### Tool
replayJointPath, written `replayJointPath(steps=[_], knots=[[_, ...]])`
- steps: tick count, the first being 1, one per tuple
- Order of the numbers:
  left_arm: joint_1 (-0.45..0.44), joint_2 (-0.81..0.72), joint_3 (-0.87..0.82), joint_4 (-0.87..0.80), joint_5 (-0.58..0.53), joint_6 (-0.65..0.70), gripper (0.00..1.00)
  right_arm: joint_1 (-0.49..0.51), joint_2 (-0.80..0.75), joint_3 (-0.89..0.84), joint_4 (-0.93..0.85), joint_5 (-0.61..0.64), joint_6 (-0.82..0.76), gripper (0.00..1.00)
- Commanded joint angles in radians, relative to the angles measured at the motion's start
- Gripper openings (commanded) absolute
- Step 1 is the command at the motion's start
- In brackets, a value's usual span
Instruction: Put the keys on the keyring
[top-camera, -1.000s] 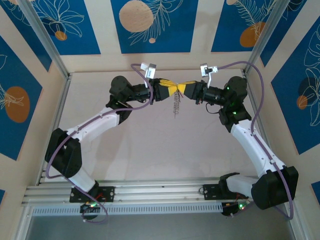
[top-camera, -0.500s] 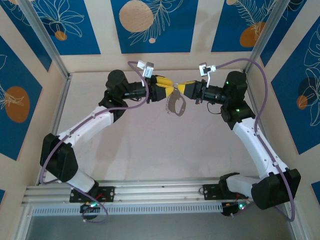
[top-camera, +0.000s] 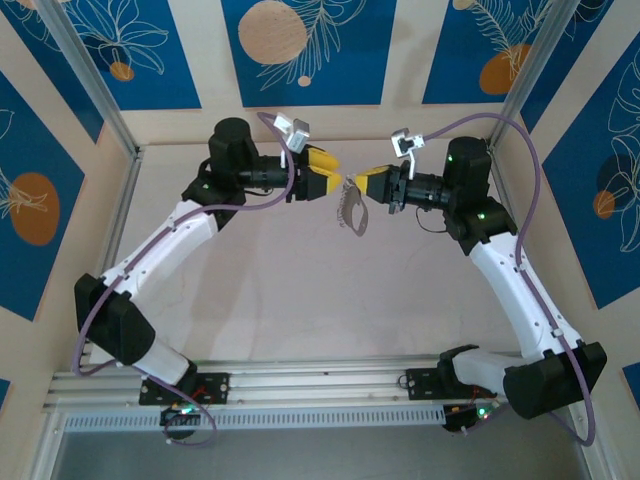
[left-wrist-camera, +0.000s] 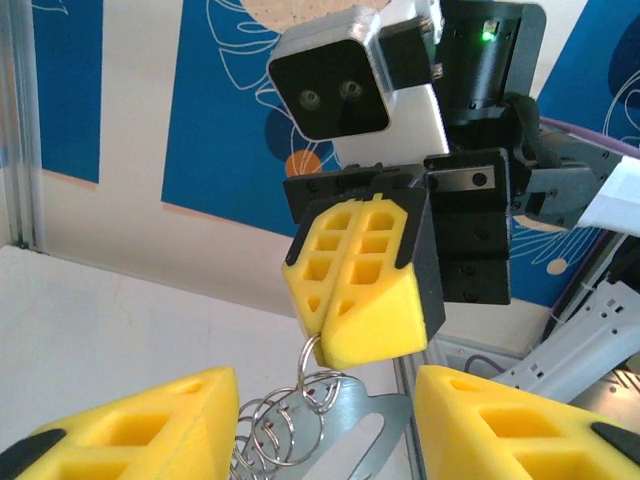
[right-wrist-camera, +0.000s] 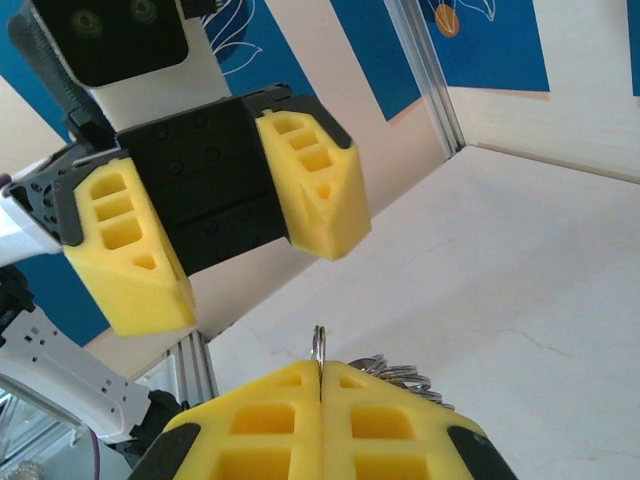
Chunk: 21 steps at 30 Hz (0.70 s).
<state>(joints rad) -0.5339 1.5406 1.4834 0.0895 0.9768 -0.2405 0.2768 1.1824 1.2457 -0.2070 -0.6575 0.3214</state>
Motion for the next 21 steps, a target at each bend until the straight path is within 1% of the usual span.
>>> replayJointPath(steps=[1,10,18,21], knots=[[0.008,0.029,0.038,-0.075,0.057,0.046,0.50,0.018,0.006,0.040,-0.060,0.018,-0.070,0.00],[-0.001,0.058,0.055,-0.083,0.092,0.037,0.48,0.041,0.013,0.043,-0.074,0.035,-0.090,0.00],[-0.013,0.072,0.059,-0.083,0.102,0.037,0.44,0.043,0.014,0.041,-0.069,0.041,-0.087,0.00],[-0.016,0.080,0.064,-0.085,0.107,0.035,0.40,0.044,0.014,0.041,-0.069,0.041,-0.087,0.00]])
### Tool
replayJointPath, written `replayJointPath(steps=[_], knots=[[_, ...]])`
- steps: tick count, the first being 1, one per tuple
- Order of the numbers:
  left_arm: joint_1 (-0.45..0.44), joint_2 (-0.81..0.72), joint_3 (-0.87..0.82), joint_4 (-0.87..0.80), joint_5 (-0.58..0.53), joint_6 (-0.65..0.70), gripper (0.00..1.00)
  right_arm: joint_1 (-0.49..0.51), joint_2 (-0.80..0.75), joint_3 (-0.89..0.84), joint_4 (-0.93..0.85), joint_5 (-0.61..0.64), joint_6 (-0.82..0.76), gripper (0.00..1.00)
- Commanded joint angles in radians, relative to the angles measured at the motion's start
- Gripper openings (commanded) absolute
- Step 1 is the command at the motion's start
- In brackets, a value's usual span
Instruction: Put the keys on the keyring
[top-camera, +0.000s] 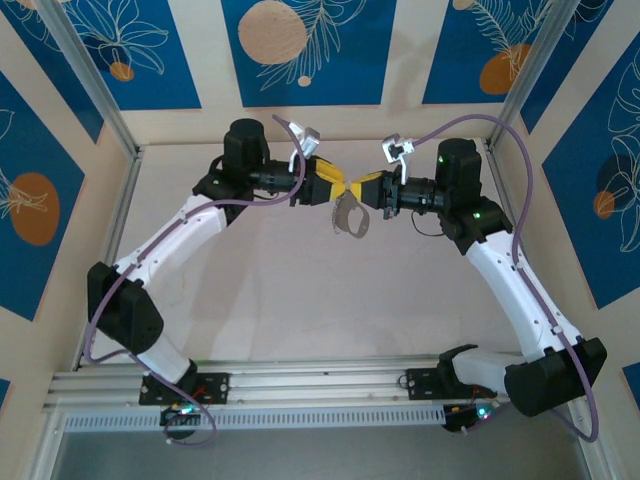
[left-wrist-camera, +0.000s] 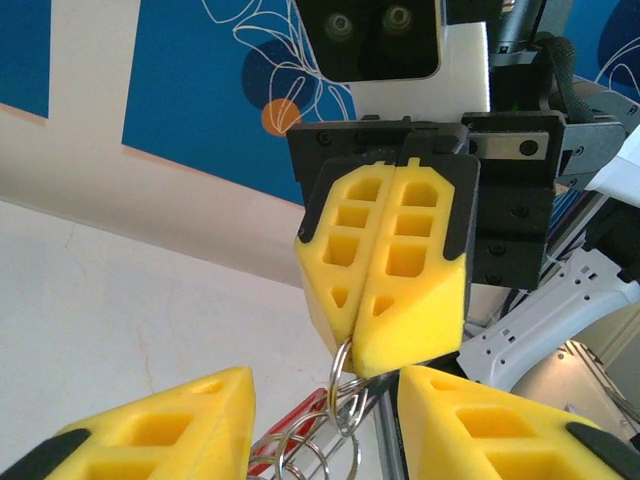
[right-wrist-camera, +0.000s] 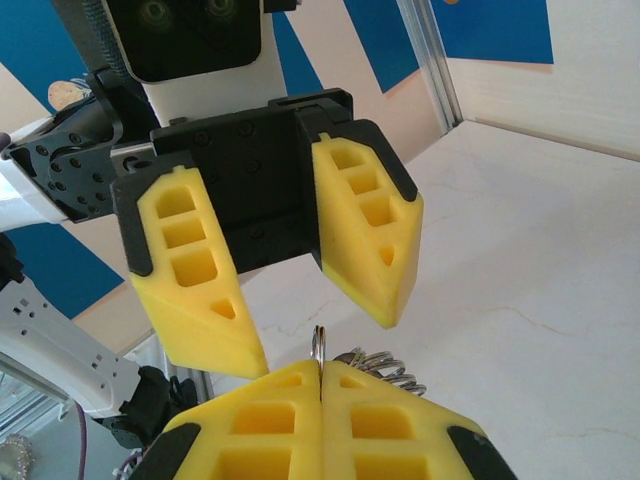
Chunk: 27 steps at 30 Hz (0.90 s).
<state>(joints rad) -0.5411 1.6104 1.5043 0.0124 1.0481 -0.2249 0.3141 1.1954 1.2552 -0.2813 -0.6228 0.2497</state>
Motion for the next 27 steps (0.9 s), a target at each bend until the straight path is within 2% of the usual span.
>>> replayJointPath(steps=[1,8,13,15,16,17,19,20,23,27], knots=[[-0.009,0.012,0.042,-0.006,0.036,0.020,0.40,0.007,0.001,0.030,0.007,0.008,-0.015,0.00],[-0.016,0.020,0.047,0.007,0.035,0.013,0.23,0.009,0.002,0.027,0.011,0.008,-0.011,0.00],[-0.023,0.026,0.040,0.052,0.037,-0.016,0.01,0.010,0.001,0.026,0.017,-0.001,-0.008,0.00],[-0.025,0.024,0.034,0.070,0.035,-0.023,0.00,0.003,-0.003,0.023,0.029,-0.001,0.011,0.00],[-0.026,0.020,0.024,0.090,0.031,-0.033,0.00,-0.009,-0.010,0.019,0.040,-0.002,0.032,0.06],[-0.025,0.014,0.010,0.119,0.026,-0.045,0.00,-0.027,-0.023,0.009,0.060,-0.006,0.057,0.17],[-0.025,0.000,-0.018,0.179,0.011,-0.074,0.00,-0.071,-0.056,-0.024,0.115,-0.016,0.118,0.35],[-0.026,-0.008,-0.032,0.212,0.001,-0.090,0.00,-0.095,-0.074,-0.045,0.143,-0.018,0.147,0.39],[-0.026,-0.024,-0.066,0.298,-0.022,-0.136,0.00,-0.137,-0.110,-0.091,0.173,-0.002,0.203,0.39],[-0.026,-0.045,-0.102,0.407,-0.062,-0.193,0.00,-0.137,-0.145,-0.153,0.175,0.024,0.233,0.25]])
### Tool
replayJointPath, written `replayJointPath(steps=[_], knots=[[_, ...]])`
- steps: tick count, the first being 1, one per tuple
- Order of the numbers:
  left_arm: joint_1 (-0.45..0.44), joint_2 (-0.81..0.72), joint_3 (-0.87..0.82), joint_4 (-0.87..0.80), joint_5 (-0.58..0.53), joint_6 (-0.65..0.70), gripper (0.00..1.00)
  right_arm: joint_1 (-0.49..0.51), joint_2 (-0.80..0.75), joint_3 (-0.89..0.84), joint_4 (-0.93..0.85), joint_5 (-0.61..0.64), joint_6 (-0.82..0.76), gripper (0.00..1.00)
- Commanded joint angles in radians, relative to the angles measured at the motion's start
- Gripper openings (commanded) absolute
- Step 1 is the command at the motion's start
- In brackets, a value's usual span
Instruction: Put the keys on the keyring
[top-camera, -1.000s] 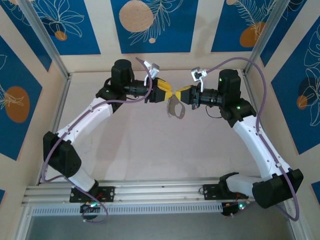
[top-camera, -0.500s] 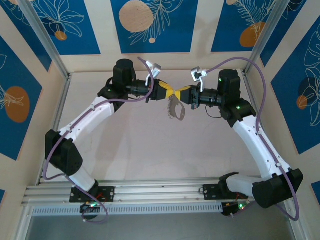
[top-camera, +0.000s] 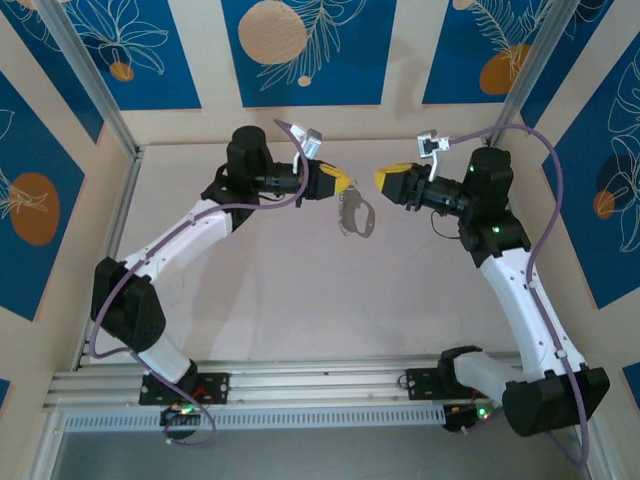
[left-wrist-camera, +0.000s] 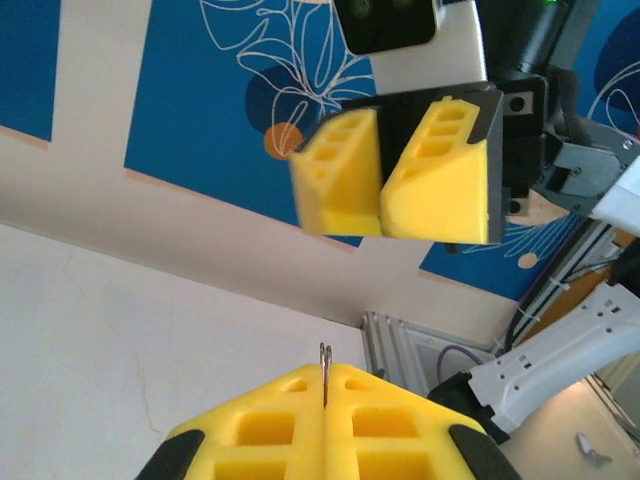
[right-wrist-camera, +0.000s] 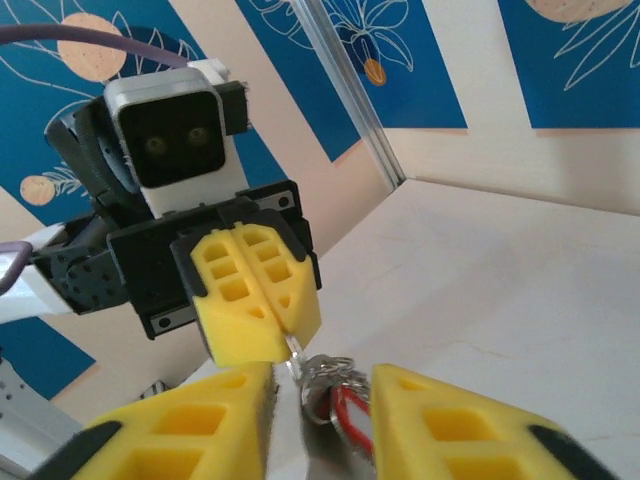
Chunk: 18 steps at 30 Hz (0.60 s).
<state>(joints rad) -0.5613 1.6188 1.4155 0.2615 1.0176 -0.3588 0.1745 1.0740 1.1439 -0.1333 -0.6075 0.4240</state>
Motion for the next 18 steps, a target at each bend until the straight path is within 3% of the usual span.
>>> replayJointPath(steps=[1,5,7,13,16,18], knots=[[-0.005,-0.060,-0.021,0.176,-0.047,-0.068,0.00,0.010,-0.038,-0.061,0.027,0.008,0.066,0.20],[-0.005,-0.076,-0.048,0.246,-0.084,-0.103,0.00,0.067,-0.091,-0.125,0.025,0.024,0.090,0.03],[-0.006,-0.077,-0.055,0.271,-0.089,-0.121,0.00,0.114,-0.101,-0.143,0.035,0.045,0.100,0.01],[-0.009,-0.070,-0.068,0.320,-0.100,-0.156,0.00,0.272,-0.017,-0.129,0.098,0.071,0.113,0.00],[-0.008,-0.074,-0.078,0.322,-0.105,-0.155,0.00,0.292,-0.004,-0.118,0.086,0.076,0.097,0.01],[-0.008,-0.074,-0.079,0.315,-0.103,-0.153,0.00,0.281,-0.039,-0.126,0.061,0.118,0.078,0.09]])
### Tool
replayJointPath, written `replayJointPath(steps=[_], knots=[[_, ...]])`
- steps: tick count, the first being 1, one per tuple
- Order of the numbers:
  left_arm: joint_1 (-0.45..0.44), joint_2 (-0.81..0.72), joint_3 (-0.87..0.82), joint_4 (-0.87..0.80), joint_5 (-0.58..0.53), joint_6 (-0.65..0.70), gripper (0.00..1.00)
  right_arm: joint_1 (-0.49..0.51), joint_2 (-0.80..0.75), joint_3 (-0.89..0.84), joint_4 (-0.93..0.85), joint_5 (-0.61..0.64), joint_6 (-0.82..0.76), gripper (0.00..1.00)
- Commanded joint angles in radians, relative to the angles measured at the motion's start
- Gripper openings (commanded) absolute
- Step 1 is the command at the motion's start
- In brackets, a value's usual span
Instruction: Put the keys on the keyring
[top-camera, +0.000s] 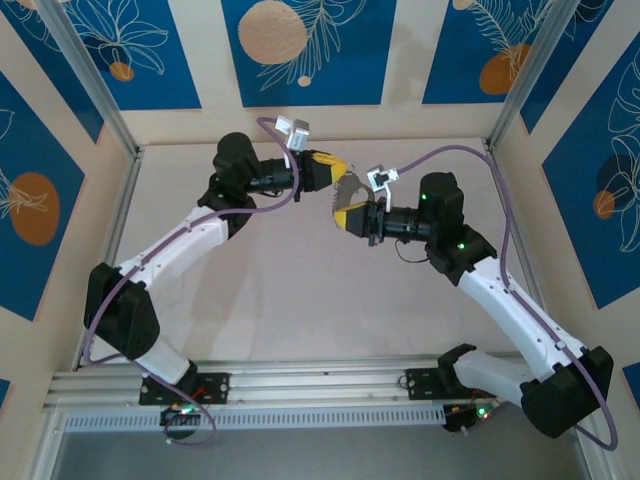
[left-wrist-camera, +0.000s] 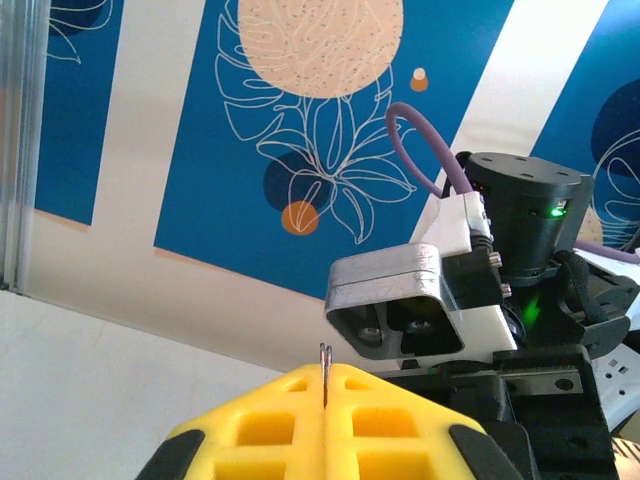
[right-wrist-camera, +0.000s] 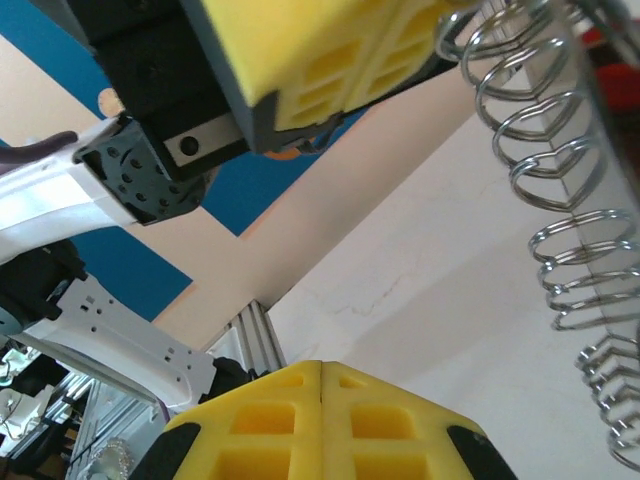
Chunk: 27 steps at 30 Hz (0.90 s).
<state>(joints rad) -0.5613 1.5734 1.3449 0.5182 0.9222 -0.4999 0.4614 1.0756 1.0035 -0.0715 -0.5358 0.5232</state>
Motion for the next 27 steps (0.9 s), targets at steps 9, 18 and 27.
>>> replayJointPath(steps=[9,18,27], knots=[[-0.009,-0.019,-0.004,0.066,0.021,-0.018,0.00,-0.198,-0.219,-0.027,-0.038,0.056,0.010,0.18],[-0.009,-0.016,0.000,0.057,0.052,-0.018,0.00,-0.239,-0.134,-0.078,0.017,0.106,0.056,0.11],[-0.008,0.000,0.018,0.047,0.079,-0.030,0.00,-0.116,-0.102,-0.065,0.024,0.124,-0.020,0.32]])
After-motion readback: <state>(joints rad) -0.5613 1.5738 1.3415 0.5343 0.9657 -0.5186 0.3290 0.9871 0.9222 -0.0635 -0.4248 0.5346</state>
